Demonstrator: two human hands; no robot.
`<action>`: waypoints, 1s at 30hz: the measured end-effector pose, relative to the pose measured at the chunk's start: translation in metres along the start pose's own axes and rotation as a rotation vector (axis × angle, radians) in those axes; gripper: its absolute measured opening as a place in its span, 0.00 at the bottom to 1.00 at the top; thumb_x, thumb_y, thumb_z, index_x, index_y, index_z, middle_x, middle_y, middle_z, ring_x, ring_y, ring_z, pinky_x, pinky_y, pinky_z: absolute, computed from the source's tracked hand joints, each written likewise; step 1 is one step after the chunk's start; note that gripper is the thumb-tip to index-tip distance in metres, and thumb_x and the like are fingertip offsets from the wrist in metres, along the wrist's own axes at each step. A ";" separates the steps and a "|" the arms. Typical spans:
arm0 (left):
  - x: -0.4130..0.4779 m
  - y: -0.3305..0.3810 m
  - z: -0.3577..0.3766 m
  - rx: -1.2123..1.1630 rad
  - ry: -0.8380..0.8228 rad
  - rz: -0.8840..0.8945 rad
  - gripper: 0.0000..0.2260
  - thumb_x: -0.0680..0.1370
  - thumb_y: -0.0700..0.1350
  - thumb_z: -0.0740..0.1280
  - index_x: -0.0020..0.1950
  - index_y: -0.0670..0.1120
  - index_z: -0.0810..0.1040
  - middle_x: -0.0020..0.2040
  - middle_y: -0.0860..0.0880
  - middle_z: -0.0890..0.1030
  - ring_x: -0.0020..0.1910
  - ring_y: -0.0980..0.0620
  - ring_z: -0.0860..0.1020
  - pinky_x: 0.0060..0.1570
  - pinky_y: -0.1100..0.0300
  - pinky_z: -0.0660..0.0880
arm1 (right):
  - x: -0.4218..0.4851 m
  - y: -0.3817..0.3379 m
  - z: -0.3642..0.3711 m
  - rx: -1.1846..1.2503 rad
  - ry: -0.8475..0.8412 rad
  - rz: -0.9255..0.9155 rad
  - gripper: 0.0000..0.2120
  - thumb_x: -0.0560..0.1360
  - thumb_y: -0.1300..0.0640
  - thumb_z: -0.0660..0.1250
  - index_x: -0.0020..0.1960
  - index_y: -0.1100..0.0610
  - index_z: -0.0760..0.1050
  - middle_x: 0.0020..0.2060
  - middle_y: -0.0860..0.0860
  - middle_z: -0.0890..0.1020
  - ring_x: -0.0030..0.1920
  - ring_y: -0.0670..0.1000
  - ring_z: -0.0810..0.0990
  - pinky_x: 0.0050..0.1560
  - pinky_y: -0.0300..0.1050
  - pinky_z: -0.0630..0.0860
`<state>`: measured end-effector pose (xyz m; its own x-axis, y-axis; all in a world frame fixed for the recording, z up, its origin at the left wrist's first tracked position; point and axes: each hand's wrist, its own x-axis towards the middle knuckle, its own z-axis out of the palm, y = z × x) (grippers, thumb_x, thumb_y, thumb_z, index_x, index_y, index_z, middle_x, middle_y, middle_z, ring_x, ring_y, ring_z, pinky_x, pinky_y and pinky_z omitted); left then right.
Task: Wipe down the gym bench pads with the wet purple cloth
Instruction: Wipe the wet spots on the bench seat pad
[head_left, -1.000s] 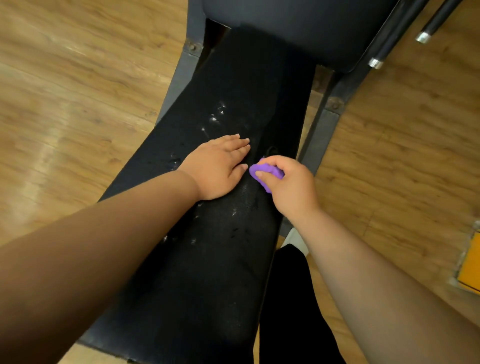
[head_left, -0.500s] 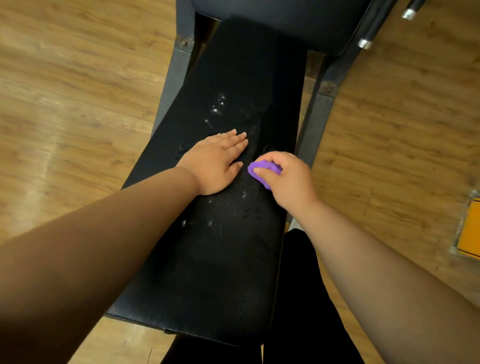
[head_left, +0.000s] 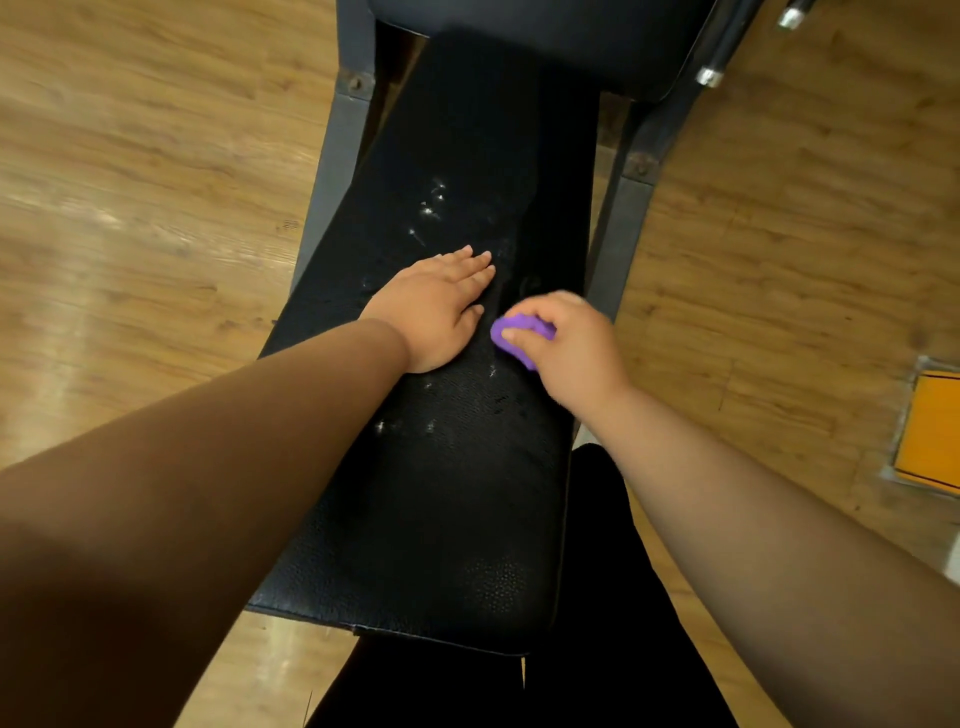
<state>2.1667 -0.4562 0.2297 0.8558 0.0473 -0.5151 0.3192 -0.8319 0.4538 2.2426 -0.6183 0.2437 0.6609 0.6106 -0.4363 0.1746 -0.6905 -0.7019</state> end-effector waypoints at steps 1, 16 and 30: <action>0.000 0.000 0.000 -0.003 0.003 0.003 0.23 0.84 0.48 0.54 0.79 0.46 0.55 0.79 0.50 0.55 0.78 0.52 0.49 0.75 0.60 0.44 | 0.011 -0.002 0.001 -0.004 0.021 0.024 0.06 0.74 0.60 0.71 0.50 0.57 0.82 0.46 0.50 0.76 0.45 0.44 0.72 0.43 0.21 0.63; -0.013 0.002 -0.006 -0.038 -0.022 0.019 0.22 0.84 0.48 0.54 0.78 0.45 0.58 0.79 0.49 0.58 0.78 0.52 0.51 0.76 0.58 0.46 | 0.008 -0.009 0.003 0.080 -0.022 0.116 0.04 0.75 0.59 0.69 0.50 0.55 0.82 0.44 0.49 0.80 0.43 0.45 0.76 0.41 0.36 0.70; -0.101 0.001 0.002 0.057 -0.086 0.082 0.27 0.83 0.55 0.48 0.79 0.46 0.51 0.80 0.50 0.51 0.79 0.52 0.46 0.73 0.62 0.40 | -0.028 -0.025 0.005 0.055 -0.021 0.154 0.03 0.75 0.58 0.70 0.49 0.55 0.81 0.40 0.46 0.77 0.39 0.42 0.74 0.38 0.33 0.69</action>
<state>2.0801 -0.4625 0.2807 0.8392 -0.0675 -0.5396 0.2241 -0.8612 0.4563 2.2165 -0.6163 0.2709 0.6615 0.5077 -0.5520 0.0319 -0.7544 -0.6556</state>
